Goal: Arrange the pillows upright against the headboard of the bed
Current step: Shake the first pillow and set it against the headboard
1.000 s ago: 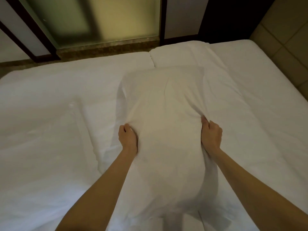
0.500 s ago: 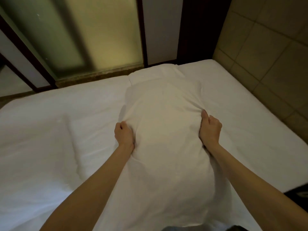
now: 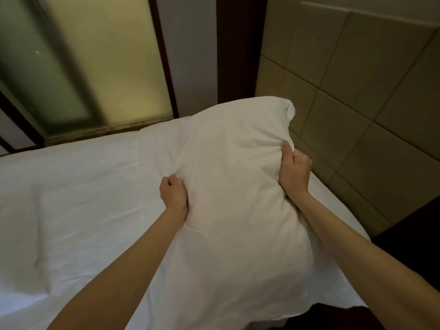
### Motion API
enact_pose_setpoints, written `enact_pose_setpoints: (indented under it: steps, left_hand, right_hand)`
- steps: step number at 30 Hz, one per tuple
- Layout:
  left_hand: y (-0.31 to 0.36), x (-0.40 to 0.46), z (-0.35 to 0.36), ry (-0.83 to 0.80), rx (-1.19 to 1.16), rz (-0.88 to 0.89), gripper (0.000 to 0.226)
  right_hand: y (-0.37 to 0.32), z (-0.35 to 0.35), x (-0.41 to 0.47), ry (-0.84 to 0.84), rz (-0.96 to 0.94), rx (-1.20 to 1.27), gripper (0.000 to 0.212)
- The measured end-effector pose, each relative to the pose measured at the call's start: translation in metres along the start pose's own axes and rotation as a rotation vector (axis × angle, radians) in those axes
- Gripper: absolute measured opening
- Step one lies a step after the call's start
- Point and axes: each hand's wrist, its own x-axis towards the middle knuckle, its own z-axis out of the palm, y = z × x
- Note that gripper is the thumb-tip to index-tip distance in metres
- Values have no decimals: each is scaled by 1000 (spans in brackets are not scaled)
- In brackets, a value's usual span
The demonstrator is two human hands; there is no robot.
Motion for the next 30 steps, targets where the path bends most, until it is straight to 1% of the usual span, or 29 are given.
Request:
enact_pose_setpoints:
  steps: [8,14,19,24,30]
  left_hand:
    - [11,4,58,-8,-2,9,32]
    - [19,32,111,-83,-62,-13,31]
    - [29,62,165,-118,-104,-39,29]
    - [38,87,219,-85,-122,-59,29]
    - [58,131,309,-44,-180,-55,28]
  right_hand:
    - [24,-22,49,31,-9,-43,55]
    - [31,-16,104,74,-61,-134,53]
    - [32,-6,166,97,-102,-229,55]
    - [39,11,228,61,-156,-236,53]
    - [40,37,332,7,-293,-287,53]
